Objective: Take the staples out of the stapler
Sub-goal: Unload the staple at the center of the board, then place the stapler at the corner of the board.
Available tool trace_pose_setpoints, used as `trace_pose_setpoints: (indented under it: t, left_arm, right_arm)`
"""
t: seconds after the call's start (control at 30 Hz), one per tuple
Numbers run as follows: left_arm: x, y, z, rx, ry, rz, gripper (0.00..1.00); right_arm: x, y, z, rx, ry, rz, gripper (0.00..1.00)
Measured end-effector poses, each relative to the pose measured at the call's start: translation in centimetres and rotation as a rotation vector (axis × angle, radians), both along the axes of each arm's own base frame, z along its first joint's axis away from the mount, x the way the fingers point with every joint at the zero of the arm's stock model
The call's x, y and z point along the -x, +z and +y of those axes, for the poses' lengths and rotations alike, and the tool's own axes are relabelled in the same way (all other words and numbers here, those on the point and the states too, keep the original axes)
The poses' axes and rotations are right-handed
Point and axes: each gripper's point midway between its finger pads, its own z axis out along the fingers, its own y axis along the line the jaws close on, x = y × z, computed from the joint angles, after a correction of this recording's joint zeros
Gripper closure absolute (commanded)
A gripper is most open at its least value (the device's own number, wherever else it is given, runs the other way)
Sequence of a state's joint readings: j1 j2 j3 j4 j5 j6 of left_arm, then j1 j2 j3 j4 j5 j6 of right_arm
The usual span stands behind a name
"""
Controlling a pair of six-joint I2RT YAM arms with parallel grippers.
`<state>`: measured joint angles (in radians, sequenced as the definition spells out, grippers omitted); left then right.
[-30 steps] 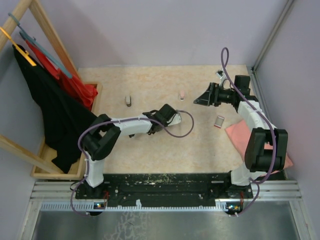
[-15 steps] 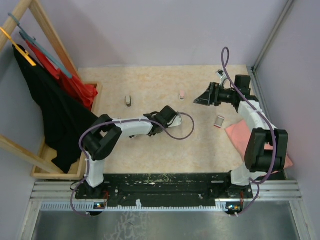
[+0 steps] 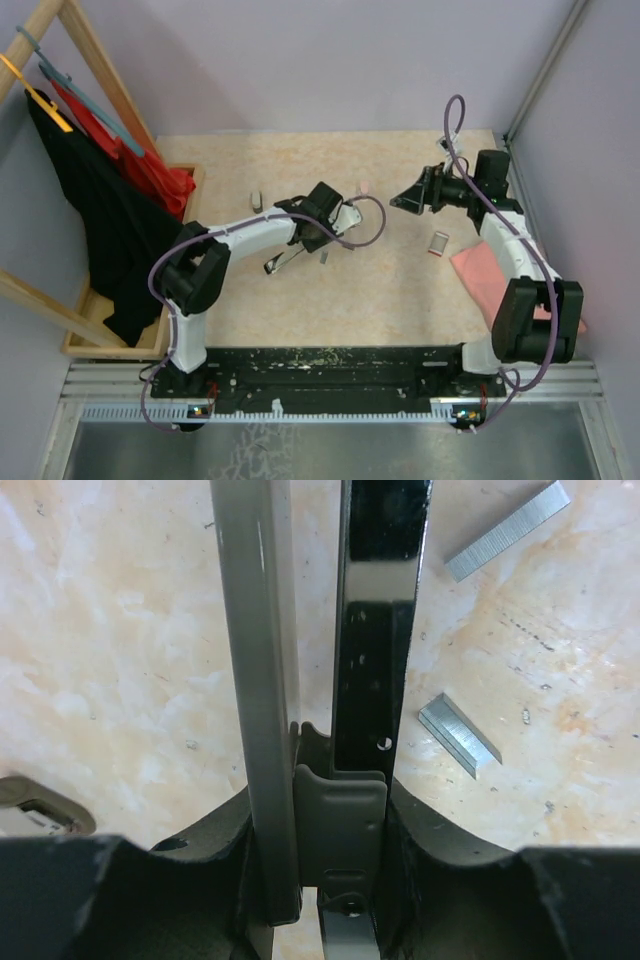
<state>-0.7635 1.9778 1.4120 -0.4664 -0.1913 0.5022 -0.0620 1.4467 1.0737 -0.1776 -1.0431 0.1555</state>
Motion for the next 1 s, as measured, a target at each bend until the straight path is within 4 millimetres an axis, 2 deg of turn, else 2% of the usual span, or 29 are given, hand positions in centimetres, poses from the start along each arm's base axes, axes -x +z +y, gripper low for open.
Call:
trace_pose_setpoints:
  t: [0.27,0.57,0.7,0.8,1.0]
  left_arm:
    - [0.3,1.4,-0.3,0.191,0.015,0.188,1.00]
    - [3.0,3.3,-1.1,0.374,-0.026,0.414,1.00]
    - [5.0,4.5,-2.1,0.450,-0.078,0.525,1.00]
    - [6.7,5.8,-2.8,0.499,-0.126,0.608,1.00]
    - [9.1,7.5,-3.9,0.573,-0.198,0.742,1.00]
  right_arm:
    - [1.5,1.4,-0.2,0.074,0.033,-0.230,0.25]
    - [4.9,1.8,0.4,0.157,0.157,-0.551,0.27]
    - [5.9,2.5,1.2,0.211,0.230,-0.705,0.27]
    - [7.1,2.7,2.6,0.259,0.307,-0.815,0.27]
    - [9.1,1.1,5.5,0.375,0.483,-0.966,0.27]
